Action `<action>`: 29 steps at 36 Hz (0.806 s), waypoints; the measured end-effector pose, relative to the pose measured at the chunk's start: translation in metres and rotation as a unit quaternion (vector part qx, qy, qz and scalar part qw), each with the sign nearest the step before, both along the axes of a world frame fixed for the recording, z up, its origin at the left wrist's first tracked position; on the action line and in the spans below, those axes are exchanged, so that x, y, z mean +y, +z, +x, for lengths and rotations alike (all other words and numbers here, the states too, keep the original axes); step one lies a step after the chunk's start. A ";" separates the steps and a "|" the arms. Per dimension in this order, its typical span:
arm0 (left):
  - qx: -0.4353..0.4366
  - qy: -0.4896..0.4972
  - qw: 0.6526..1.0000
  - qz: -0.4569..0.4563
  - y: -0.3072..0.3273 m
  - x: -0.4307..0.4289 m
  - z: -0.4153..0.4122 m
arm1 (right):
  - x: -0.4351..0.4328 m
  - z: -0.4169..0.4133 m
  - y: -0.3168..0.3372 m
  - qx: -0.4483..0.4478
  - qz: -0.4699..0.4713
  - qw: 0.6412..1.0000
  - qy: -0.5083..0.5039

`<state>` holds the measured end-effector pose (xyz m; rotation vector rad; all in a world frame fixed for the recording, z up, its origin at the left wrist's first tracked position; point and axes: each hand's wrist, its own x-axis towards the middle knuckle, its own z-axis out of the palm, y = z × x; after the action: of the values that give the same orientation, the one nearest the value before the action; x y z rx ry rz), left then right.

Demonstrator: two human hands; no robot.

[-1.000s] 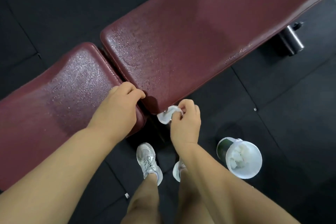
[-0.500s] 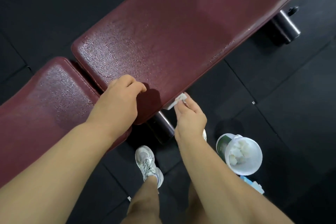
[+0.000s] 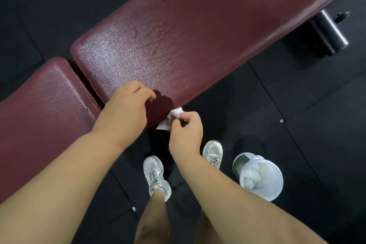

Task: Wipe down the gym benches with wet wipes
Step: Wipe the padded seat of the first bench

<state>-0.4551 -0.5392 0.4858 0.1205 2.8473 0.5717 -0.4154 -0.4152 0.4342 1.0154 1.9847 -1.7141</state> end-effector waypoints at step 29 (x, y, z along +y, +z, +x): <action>-0.028 0.003 0.998 -0.052 0.002 0.096 -0.073 | 0.131 -0.092 -0.002 0.093 0.012 0.995 0.044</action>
<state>-0.5278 -0.4429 0.4878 0.0759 2.8165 0.4212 -0.5073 -0.2838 0.4326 0.7882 2.1341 -1.7994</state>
